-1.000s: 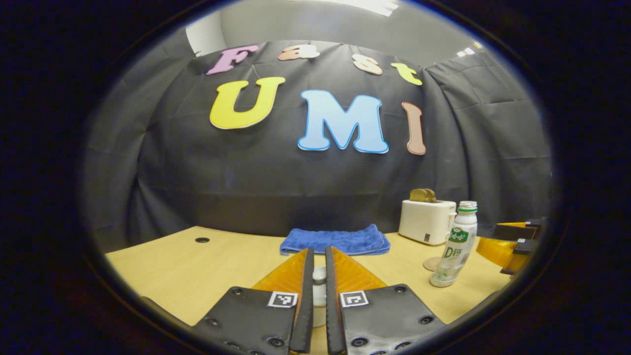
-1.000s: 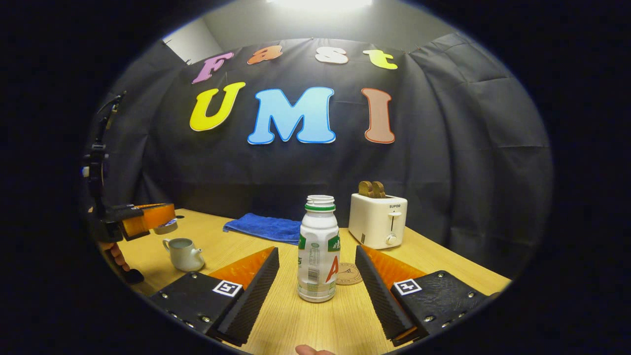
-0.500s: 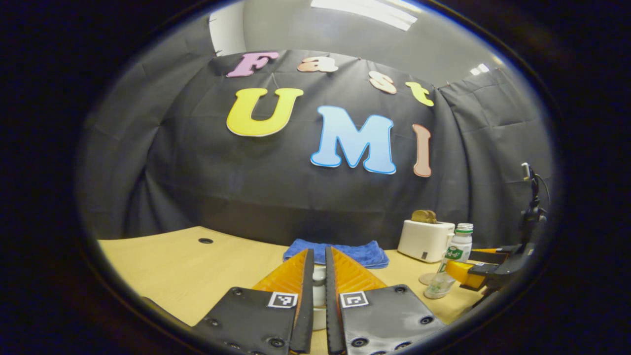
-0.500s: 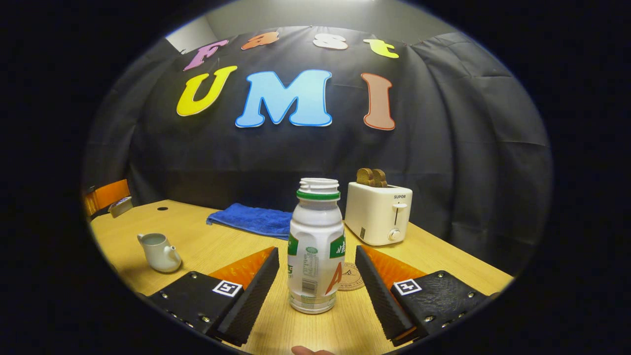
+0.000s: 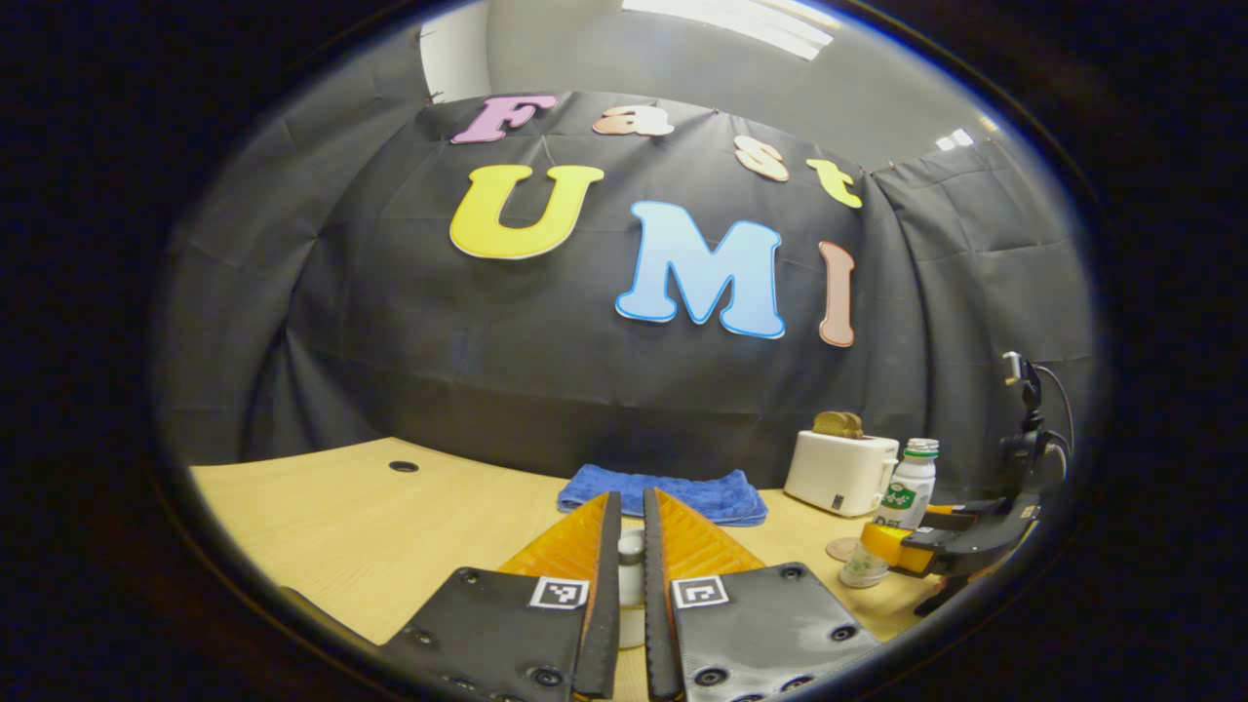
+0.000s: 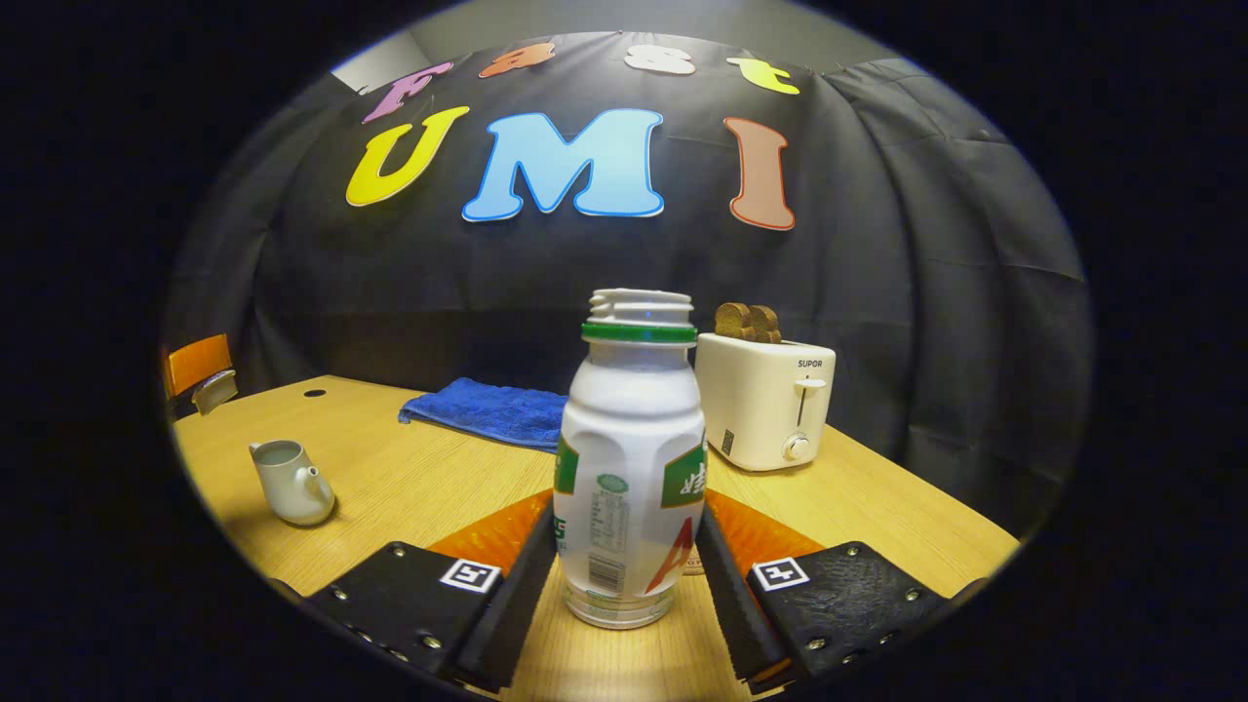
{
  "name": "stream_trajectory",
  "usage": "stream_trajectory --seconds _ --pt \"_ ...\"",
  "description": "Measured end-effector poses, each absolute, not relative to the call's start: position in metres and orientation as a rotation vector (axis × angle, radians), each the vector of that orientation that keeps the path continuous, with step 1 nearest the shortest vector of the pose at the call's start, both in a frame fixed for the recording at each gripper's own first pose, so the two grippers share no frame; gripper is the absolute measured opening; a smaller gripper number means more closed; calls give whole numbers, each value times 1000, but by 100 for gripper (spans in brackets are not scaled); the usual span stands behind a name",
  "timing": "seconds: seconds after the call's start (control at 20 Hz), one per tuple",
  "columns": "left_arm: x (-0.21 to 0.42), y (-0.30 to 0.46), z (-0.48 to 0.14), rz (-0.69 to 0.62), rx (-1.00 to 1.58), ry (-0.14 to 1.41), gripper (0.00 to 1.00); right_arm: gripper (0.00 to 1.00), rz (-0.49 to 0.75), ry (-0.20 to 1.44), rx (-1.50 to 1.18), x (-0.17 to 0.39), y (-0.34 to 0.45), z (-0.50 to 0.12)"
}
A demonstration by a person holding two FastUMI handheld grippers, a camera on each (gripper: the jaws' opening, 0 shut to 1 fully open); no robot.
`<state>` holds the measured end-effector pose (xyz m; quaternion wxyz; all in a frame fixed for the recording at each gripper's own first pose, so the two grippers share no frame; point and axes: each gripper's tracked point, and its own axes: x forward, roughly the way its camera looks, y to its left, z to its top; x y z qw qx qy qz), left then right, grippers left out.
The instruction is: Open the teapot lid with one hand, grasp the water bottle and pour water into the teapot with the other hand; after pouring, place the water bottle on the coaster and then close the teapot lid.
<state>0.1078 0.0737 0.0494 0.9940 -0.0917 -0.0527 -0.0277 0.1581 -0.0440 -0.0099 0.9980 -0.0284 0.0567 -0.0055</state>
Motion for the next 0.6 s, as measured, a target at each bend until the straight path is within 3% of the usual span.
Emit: stream_trajectory --seconds 0.05,0.2,0.25,0.45,0.5,0.6 --pt "107 75 50 -55 -188 -107 22 73 -13 116 -58 155 -44 -10" --pt "100 76 52 -66 -218 -115 17 71 -7 106 -64 153 -43 -4" --pt "96 79 56 -65 -227 -122 22 71 0 97 -74 151 -42 -1" --pt "53 84 75 -88 -213 -155 22 71 46 65 -201 142 -24 14" --pt "41 83 81 -102 -200 -157 17 71 55 70 -231 141 -19 14" --pt "13 88 89 -103 -178 -168 22 71 70 93 -273 140 -8 9"
